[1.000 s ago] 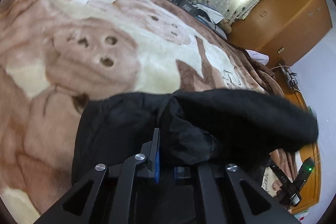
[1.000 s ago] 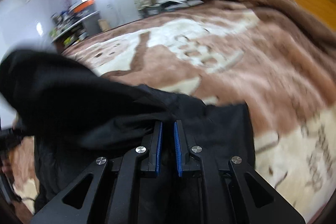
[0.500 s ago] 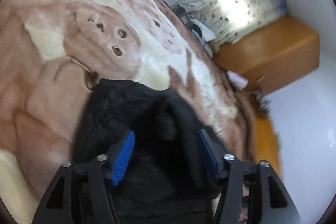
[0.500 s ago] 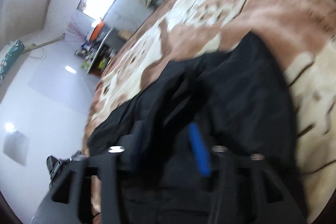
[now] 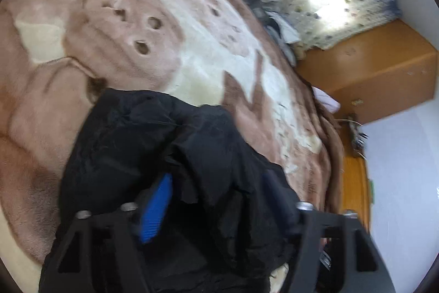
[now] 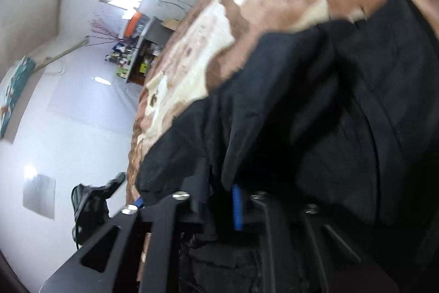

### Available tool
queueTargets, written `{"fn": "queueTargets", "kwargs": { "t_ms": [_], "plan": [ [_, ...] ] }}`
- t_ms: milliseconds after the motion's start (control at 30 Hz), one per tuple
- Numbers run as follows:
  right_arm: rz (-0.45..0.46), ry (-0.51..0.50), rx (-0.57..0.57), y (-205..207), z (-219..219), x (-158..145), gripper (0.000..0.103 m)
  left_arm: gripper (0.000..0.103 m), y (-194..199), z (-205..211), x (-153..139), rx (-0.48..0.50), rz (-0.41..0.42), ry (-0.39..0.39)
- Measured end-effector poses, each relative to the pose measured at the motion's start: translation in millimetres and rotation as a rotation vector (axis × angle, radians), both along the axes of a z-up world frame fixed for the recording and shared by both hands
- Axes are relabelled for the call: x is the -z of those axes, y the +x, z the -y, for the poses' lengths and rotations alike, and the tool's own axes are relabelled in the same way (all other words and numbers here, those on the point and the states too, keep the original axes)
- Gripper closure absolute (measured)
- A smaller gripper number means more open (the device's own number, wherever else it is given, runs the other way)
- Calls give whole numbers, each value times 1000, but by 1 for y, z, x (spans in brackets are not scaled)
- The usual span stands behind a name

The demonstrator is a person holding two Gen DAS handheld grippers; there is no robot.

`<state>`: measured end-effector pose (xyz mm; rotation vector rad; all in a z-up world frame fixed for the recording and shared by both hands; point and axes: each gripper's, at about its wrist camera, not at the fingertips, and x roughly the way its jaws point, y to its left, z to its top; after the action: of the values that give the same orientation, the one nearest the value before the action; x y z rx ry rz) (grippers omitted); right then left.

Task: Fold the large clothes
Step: 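Hold the jacket with both tools and fold it over toward the hood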

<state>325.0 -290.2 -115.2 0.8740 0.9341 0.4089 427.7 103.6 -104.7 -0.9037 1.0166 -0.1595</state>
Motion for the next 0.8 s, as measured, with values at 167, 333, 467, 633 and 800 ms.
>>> {"fn": "queueTargets", "kwargs": {
  "t_ms": [167,333,467,633,800],
  "plan": [
    [98,-19,-20,-24,0,-28,95,82,-5,-5,-16,11,70,51],
    [95,-31,-45,-41,-1,-16,96,82,-19,-15,-15,27,115,11],
    [41,-110,-79,-48,-10,13,96,82,-38,-17,-1,36,83,74],
    [-9,-241,-64,-44,-14,35,95,82,-47,-18,34,26,-38,154],
    [-76,-312,-49,-37,-16,48,82,81,-45,-6,44,47,-57,247]
  ]
}}
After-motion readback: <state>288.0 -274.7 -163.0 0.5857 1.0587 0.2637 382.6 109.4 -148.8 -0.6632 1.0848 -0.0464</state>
